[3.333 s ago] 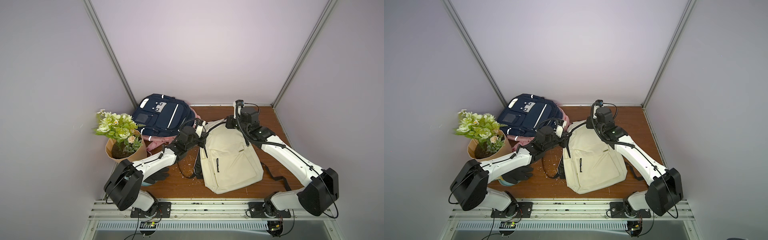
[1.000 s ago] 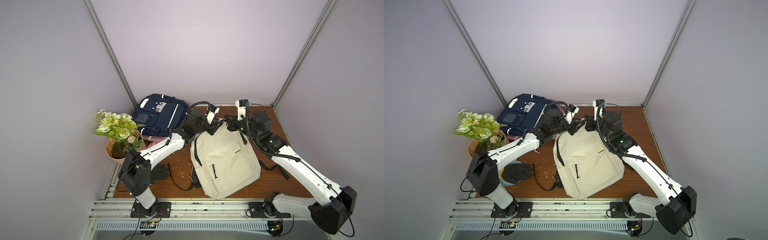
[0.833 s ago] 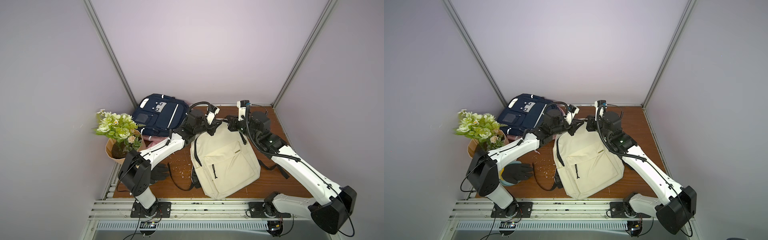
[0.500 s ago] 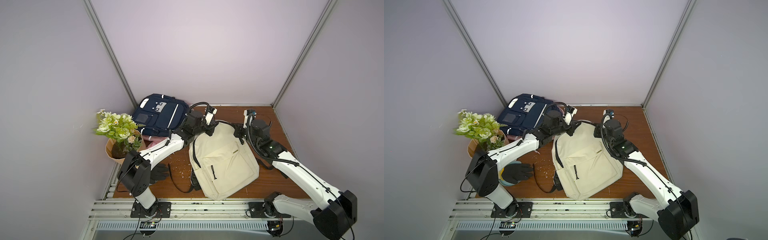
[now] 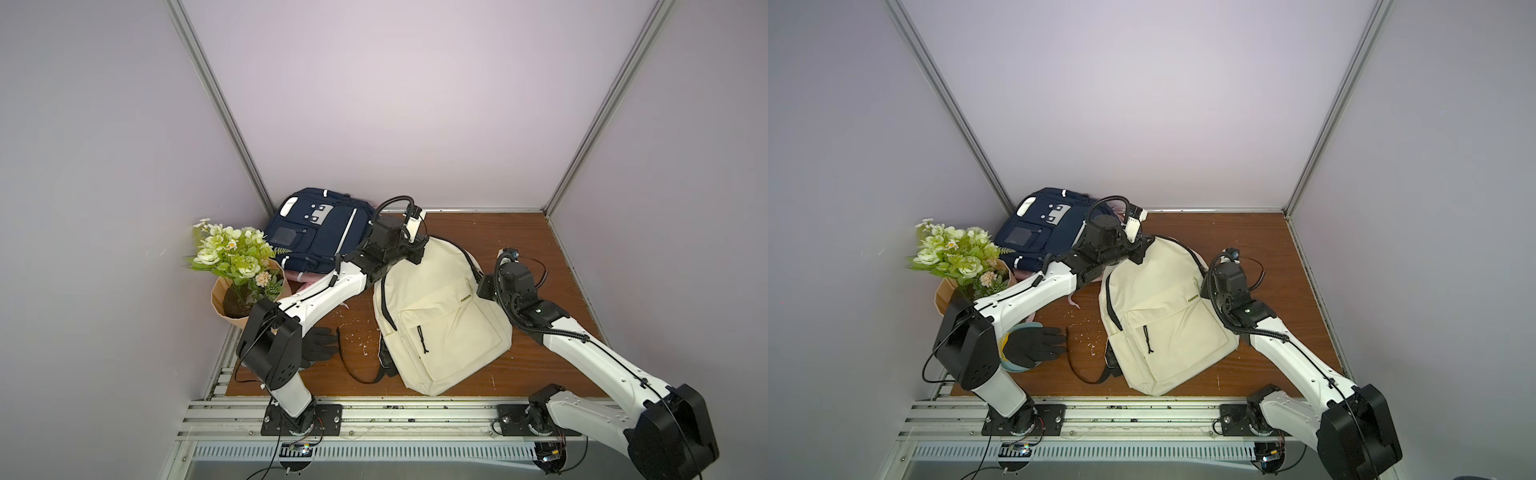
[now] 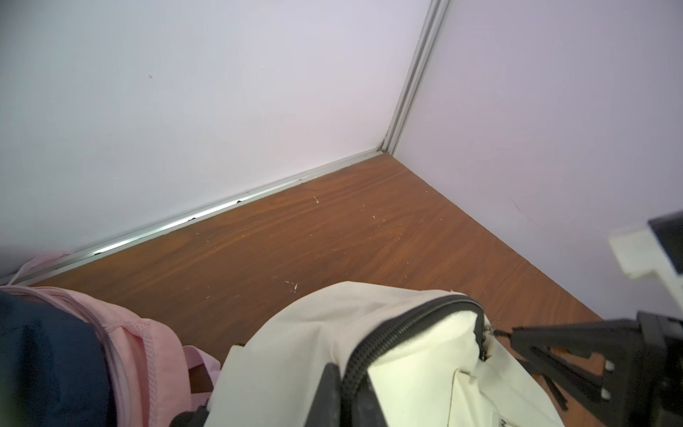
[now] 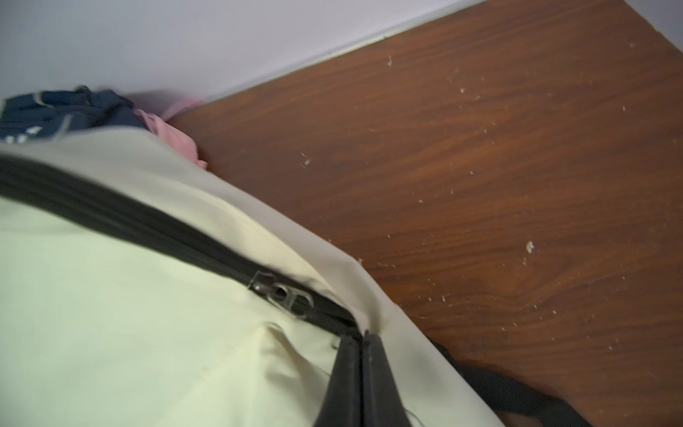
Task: Zip up the backpack
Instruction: Zip the zipper on the backpack.
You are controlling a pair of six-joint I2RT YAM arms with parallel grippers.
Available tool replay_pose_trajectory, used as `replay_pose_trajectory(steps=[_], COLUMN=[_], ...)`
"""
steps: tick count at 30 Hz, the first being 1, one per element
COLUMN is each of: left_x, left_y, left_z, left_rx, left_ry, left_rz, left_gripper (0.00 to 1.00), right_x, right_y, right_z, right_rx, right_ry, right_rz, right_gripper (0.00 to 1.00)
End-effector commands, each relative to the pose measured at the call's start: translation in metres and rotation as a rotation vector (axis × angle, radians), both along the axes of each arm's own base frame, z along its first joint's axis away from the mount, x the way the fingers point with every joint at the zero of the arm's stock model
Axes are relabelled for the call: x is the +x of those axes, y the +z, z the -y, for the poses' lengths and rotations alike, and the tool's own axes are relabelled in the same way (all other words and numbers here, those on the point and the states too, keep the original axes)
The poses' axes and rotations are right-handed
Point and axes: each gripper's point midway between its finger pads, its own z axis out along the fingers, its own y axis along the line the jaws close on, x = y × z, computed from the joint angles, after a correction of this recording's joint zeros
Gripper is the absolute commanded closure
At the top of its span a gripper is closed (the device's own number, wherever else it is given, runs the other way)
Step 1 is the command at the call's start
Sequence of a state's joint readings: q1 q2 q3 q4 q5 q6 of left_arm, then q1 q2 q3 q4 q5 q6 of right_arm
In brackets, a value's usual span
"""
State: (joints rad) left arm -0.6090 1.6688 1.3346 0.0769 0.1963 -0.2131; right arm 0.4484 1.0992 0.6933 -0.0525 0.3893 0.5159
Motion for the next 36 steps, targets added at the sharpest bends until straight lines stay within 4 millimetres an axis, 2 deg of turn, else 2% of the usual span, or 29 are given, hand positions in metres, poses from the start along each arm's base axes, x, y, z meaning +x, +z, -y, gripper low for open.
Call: replay_pose_trajectory(steps=[1, 4, 6, 8, 9, 11, 12, 14, 16, 17, 20, 24, 25, 28, 31, 33, 36], left_x=[0.034, 0.042, 0.048, 0.051, 0.052, 0.055, 0.056, 0.054, 0.045, 0.036, 0.006, -0.040, -0.052, -0.082, -0.103, -0.111, -0.120], left_y=[0.050, 0.055, 0.061, 0.056, 0.054, 0.046, 0.042, 0.034, 0.025, 0.007, -0.028, -0.093, -0.109, -0.143, -0.169, -0.186, -0.206], left_z=[-0.020, -0.011, -0.003, 0.001, 0.001, -0.008, -0.016, -0.037, -0.059, -0.073, -0.098, -0.107, -0.105, -0.093, -0.088, -0.089, -0.089], left_rx=[-0.077, -0.093, -0.106, -0.108, -0.106, -0.093, -0.082, -0.055, -0.029, 0.008, 0.055, 0.075, 0.086, 0.136, 0.166, 0.178, 0.187], left_ry=[0.134, 0.119, 0.099, 0.095, 0.103, 0.164, 0.206, 0.312, 0.402, 0.447, 0.502, 0.466, 0.451, 0.420, 0.405, 0.406, 0.390], left_rz=[0.117, 0.112, 0.110, 0.091, 0.083, 0.053, 0.036, -0.006, -0.054, -0.099, -0.193, -0.350, -0.388, -0.450, -0.507, -0.551, -0.595], left_gripper=[1.00, 1.00, 1.00, 0.92, 0.85, 0.58, 0.48, 0.30, 0.17, 0.13, 0.06, 0.02, 0.01, 0.01, 0.03, 0.03, 0.03], right_x=[-0.016, -0.019, -0.018, -0.013, -0.010, -0.002, 0.002, 0.011, 0.018, 0.021, 0.029, 0.037, 0.038, 0.036, 0.027, 0.019, 0.000], right_y=[-0.032, -0.044, -0.043, -0.034, -0.029, -0.020, -0.018, -0.020, -0.025, -0.028, -0.037, -0.046, -0.046, -0.044, -0.036, -0.034, -0.042], right_z=[0.025, 0.027, 0.027, 0.029, 0.032, 0.037, 0.041, 0.049, 0.058, 0.062, 0.076, 0.086, 0.086, 0.084, 0.074, 0.059, 0.029], right_rx=[0.003, 0.013, 0.019, 0.020, 0.019, 0.015, 0.011, 0.002, 0.001, 0.007, 0.035, 0.051, 0.049, 0.041, 0.009, -0.011, -0.023], right_ry=[-0.107, -0.113, -0.110, -0.118, -0.128, -0.148, -0.161, -0.191, -0.216, -0.229, -0.268, -0.294, -0.290, -0.273, -0.223, -0.153, -0.037], right_rz=[-0.078, -0.102, -0.096, -0.075, -0.065, -0.048, -0.050, -0.067, -0.088, -0.098, -0.115, -0.138, -0.140, -0.149, -0.142, -0.151, -0.195], right_gripper=[1.00, 1.00, 1.00, 1.00, 1.00, 1.00, 1.00, 1.00, 1.00, 1.00, 1.00, 1.00, 0.96, 0.68, 0.43, 0.36, 0.32])
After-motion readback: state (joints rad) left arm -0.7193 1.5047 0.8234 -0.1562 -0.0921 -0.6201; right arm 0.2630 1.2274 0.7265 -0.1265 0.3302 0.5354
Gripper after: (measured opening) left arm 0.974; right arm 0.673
